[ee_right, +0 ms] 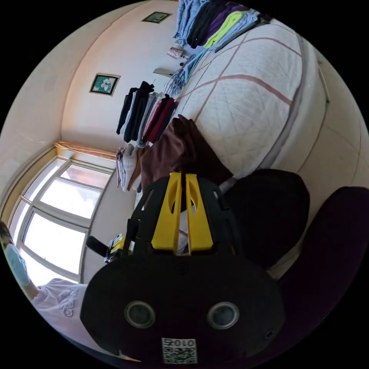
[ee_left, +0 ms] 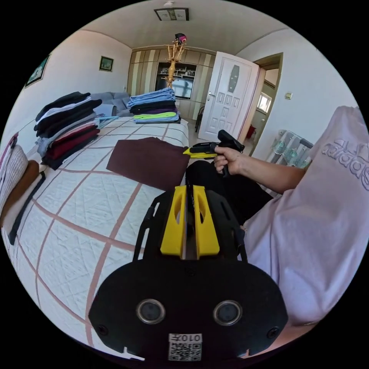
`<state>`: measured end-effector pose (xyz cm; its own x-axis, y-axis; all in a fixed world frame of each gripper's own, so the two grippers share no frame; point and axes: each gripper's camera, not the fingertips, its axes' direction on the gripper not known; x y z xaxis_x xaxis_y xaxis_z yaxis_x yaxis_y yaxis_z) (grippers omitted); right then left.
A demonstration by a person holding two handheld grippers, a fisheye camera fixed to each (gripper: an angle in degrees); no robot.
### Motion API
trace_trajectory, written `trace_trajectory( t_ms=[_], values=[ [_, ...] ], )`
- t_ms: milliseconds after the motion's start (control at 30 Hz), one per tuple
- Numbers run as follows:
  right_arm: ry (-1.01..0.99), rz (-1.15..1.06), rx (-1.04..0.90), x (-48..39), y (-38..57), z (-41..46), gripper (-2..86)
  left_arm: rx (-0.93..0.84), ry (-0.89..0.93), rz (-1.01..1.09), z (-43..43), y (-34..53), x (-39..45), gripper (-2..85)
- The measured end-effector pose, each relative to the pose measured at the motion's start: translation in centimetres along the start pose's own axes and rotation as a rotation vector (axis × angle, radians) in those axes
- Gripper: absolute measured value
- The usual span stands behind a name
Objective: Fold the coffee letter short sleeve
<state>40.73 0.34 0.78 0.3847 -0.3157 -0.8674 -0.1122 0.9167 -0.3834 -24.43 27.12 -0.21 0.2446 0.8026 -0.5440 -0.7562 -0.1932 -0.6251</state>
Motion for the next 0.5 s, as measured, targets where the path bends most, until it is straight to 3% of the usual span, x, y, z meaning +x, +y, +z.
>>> trace_trajectory(
  t_ms=[233,500],
  values=[
    [-0.056,-0.085,-0.062,2.9,-1.7,0.0,11.5,-0.092,-0.162,0.154,5.7,-6.4,1.9,3.9],
    [-0.055,-0.092,-0.156,7.2,-6.2,2.1,8.7,-0.131,-0.125,0.106,8.3,-8.2,0.5,3.8]
  ],
)
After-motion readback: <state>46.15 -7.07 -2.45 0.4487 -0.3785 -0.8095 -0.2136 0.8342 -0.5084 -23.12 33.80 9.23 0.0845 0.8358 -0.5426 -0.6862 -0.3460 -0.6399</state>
